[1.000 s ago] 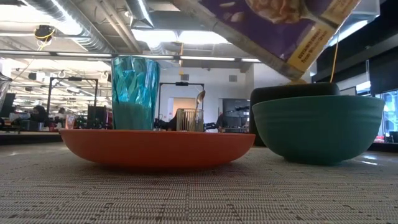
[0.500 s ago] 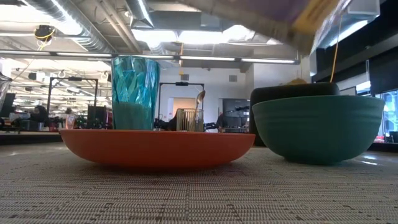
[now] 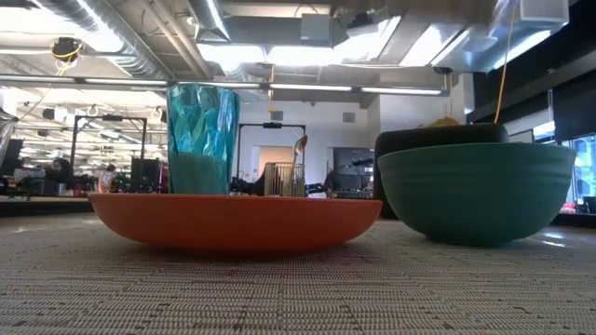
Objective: Arrange a breakfast setting
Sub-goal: Pour the cereal from the cereal box into the blue bowl
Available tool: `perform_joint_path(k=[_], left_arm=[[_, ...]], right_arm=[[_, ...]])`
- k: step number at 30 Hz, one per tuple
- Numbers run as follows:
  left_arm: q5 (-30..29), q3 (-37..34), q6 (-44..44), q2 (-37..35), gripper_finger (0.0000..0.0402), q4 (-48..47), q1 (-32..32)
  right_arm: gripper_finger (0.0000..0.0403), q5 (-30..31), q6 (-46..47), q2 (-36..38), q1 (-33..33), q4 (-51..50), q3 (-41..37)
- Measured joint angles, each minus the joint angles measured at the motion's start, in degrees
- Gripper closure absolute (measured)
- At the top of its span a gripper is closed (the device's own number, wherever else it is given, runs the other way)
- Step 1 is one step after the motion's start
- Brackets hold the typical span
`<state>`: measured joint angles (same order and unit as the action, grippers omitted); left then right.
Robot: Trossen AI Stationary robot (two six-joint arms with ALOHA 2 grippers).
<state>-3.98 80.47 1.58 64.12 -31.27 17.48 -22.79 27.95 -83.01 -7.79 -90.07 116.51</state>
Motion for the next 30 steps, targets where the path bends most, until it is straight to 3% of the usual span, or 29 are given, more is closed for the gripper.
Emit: perform_joint_path(k=[4,12,16,21,25,30], left_arm=[[-1.7,0.0,0.0,0.0,0.0139,-1.4,0.0],[-4.1,0.0,0.4,0.0,0.0139,-0.6,0.4],[-4.2,0.0,0.2,0.0,0.0139,0.6,0.5],[-4.3,0.0,0.0,0.5,0.0139,4.4,0.5],[-4.3,0.0,0.0,1.5,0.0139,8.3,0.5],[-5.8,0.0,1.9,4.5,0.0139,8.4,1.4]], right_arm=[[0.0403,17.2,-1.3,0.9,4.0,1.1,0.0],[0.0403,39.4,0.5,4.7,16.7,6.9,-0.1],[0.0403,49.2,3.8,8.3,22.9,8.6,-5.2],[0.0403,51.4,9.4,15.6,28.0,16.7,-19.2],[0.0403,46.8,15.1,21.6,30.7,23.8,-30.3],[0.0403,40.8,26.2,25.6,33.1,20.9,-36.1]])
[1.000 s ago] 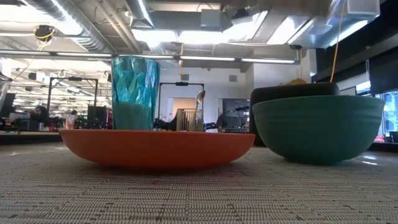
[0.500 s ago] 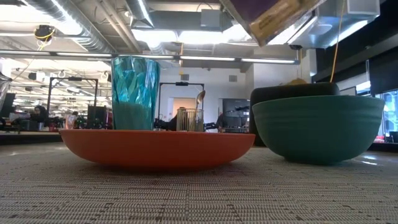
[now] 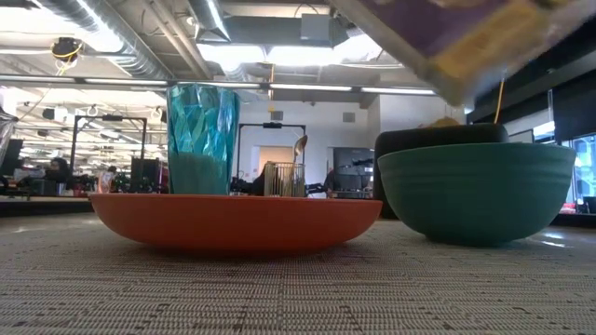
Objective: Arrange a breakfast setting
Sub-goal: Pour the cereal from the cereal box into the blue bowl
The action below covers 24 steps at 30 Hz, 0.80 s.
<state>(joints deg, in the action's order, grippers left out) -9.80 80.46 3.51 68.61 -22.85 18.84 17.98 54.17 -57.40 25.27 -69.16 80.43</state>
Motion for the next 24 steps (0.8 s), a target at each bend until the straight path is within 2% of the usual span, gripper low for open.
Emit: perform_joint_path(k=[10,18,21,24], left_arm=[[-0.9,0.0,-1.7,8.0,0.0139,4.0,-1.6],[-3.6,0.0,-0.4,10.0,0.0139,7.1,-2.4],[-6.9,0.0,-0.4,10.0,0.0139,7.4,-2.4],[-7.5,0.0,-0.3,9.7,0.0139,9.2,-2.4]], right_arm=[[0.0403,-3.0,8.8,1.8,5.7,-12.6,-0.3],[0.0403,-6.2,6.7,1.8,5.5,-14.1,-0.3],[0.0403,-5.9,4.3,1.8,5.5,-14.9,-0.3],[0.0403,-3.9,2.2,1.8,5.5,-14.8,-0.3]])
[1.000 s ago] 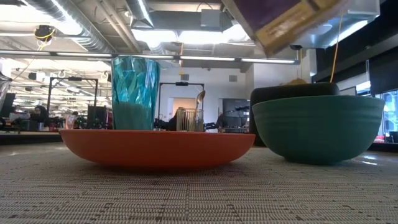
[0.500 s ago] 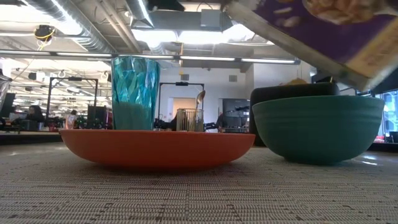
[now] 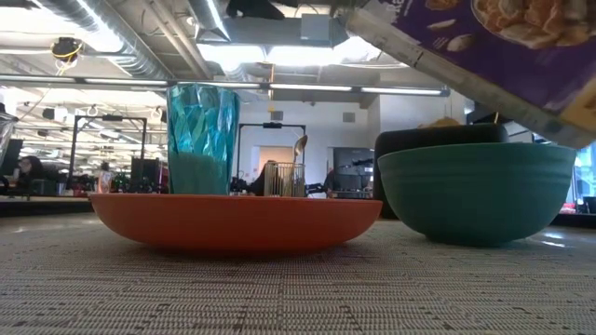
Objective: Arrange a breakfast setting
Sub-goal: Pour the cereal from the cereal box into the blue bowl
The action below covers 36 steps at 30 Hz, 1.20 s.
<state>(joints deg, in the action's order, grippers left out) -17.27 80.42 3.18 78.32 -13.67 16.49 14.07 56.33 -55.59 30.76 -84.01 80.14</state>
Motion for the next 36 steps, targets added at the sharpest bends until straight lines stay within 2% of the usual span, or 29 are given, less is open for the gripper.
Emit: perform_joint_path(k=[6,10,14,17,22,27,32,36], left_arm=[[2.6,0.0,-0.1,-0.1,0.0139,1.6,-0.1],[6.7,0.0,-1.8,-0.1,0.0139,1.6,-0.1],[13.0,0.0,-3.5,-0.1,0.0139,1.8,-0.2],[15.6,0.0,-6.1,0.6,0.0139,3.4,-1.4],[17.6,0.0,-7.3,3.3,0.0139,11.0,-4.7],[19.0,0.0,-5.9,6.2,0.0139,20.2,-7.0],[25.7,0.0,-9.2,9.2,0.0137,26.8,-7.2],[30.1,0.0,-10.6,9.8,0.0121,27.7,-7.9]], right_arm=[[0.0403,5.1,-4.1,1.1,0.0,0.0,0.0],[0.0403,10.4,-5.5,2.9,0.0,0.8,0.0],[0.0403,18.2,-7.6,6.6,0.0,5.2,0.1],[0.0403,22.2,-13.5,10.1,0.0,10.9,0.1],[0.0403,21.6,-28.3,13.1,0.0,22.1,0.1],[0.0403,18.2,-40.5,12.6,0.0,29.6,0.1],[0.0403,19.4,-47.9,10.2,0.0,36.3,0.1],[0.0403,19.5,-50.6,8.3,0.0,38.5,0.1]])
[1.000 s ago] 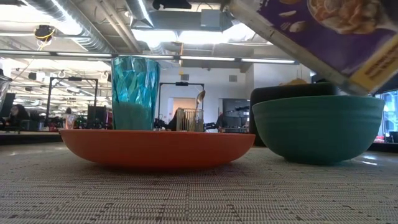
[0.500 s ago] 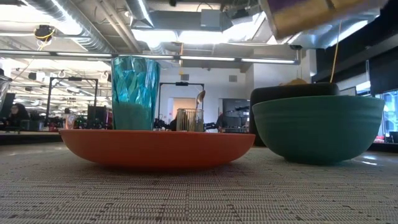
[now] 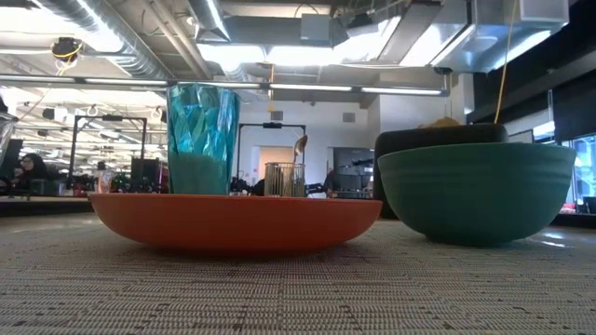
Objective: Arrange a breakfast setting
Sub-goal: Pour the cereal from the cereal box into the blue bowl
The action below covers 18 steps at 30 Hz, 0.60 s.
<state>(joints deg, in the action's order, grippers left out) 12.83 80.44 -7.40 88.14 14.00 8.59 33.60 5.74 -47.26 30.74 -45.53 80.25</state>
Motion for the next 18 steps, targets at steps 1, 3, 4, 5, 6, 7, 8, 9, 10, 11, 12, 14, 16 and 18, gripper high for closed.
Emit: perform_joint_path(k=[1,3,4,5,6,7,8,9,10,11,12,14,16,18], left_arm=[[0.1,0.0,0.0,0.0,0.0114,0.1,-0.4],[0.1,0.0,0.3,0.0,0.01,0.6,-1.3],[0.2,0.0,0.3,-0.1,0.0093,0.6,-1.7],[0.2,0.0,0.4,-0.1,0.0085,0.6,-2.0],[0.2,0.0,0.4,-0.2,0.0078,0.6,-2.3],[0.2,0.0,0.4,-0.3,0.0071,0.7,-2.7],[0.1,0.0,0.4,-0.3,0.0064,0.8,-3.1],[0.0,0.0,0.4,-0.3,0.0058,0.8,-3.6],[0.2,0.0,0.4,-0.3,0.0053,0.5,-4.1],[0.2,0.0,0.4,-0.3,0.0049,0.5,-4.5],[0.2,0.0,0.4,-0.3,0.0046,0.6,-4.9],[0.2,0.0,0.4,-0.3,0.0044,0.8,-5.5],[-0.5,0.0,0.4,-0.5,0.0043,0.8,-6.2],[-2.5,0.0,0.2,-0.7,0.0043,0.9,-7.1]], right_arm=[[0.0403,0.3,0.0,-0.4,0.0,0.3,0.0],[0.0403,1.2,0.0,-1.5,0.1,0.7,0.0],[0.0403,1.7,0.0,-2.1,0.1,1.1,0.0],[0.0403,2.1,0.0,-2.6,0.1,1.7,0.0],[0.0403,2.4,0.2,-3.1,0.1,2.6,0.0],[0.0403,2.5,0.5,-3.7,0.1,3.4,0.0],[0.0403,2.7,0.9,-4.1,0.1,4.1,0.0],[0.0403,2.9,1.1,-4.4,0.1,4.3,0.0],[0.0403,3.0,1.1,-4.7,0.1,4.4,0.0],[0.0403,2.9,1.2,-4.8,0.1,4.5,0.0],[0.0403,2.8,1.5,-4.8,0.1,4.8,0.0],[0.0403,2.0,2.5,-4.8,0.2,5.2,0.0],[0.0403,1.3,3.7,-4.8,0.1,5.3,0.0],[0.0403,0.6,4.9,-4.6,0.1,5.6,0.0]])
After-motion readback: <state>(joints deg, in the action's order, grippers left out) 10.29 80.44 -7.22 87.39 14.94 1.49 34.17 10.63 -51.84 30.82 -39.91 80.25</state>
